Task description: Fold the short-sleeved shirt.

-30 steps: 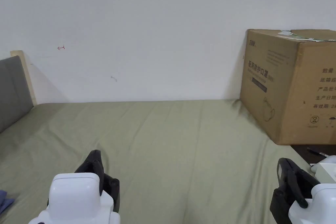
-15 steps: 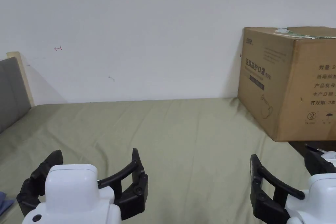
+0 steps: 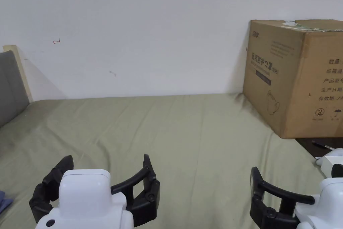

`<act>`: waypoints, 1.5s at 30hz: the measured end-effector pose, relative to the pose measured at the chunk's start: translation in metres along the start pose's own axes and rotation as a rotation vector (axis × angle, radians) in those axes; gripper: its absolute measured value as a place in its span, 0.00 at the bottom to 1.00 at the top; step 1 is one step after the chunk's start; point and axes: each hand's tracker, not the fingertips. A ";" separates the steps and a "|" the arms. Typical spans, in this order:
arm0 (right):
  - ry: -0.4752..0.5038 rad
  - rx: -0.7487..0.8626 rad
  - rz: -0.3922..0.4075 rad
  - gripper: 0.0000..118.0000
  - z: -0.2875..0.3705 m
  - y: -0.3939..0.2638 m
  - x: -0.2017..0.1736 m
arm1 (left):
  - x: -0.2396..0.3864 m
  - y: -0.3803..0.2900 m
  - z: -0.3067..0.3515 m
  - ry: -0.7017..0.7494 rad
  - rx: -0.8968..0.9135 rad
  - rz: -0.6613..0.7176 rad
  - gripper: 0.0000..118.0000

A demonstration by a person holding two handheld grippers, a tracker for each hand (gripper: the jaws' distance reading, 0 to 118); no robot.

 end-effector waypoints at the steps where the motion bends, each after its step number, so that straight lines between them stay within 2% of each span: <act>1: -0.001 -0.003 0.005 1.00 -0.001 -0.001 0.000 | 0.000 -0.001 -0.002 0.002 -0.011 0.001 0.93; 16: 0.003 -0.029 0.041 1.00 -0.006 -0.007 -0.008 | -0.006 -0.008 -0.007 0.031 -0.029 -0.012 0.93; 27: 0.018 -0.018 0.063 1.00 -0.005 -0.009 -0.012 | -0.011 -0.007 -0.006 -0.025 -0.034 0.041 0.93; 36: 0.033 -0.052 0.068 1.00 -0.008 -0.014 -0.015 | -0.014 -0.003 -0.015 -0.059 -0.130 0.135 0.93; 45: 0.044 -0.071 0.082 1.00 -0.011 -0.016 -0.021 | -0.013 -0.004 -0.024 -0.080 -0.190 0.101 0.92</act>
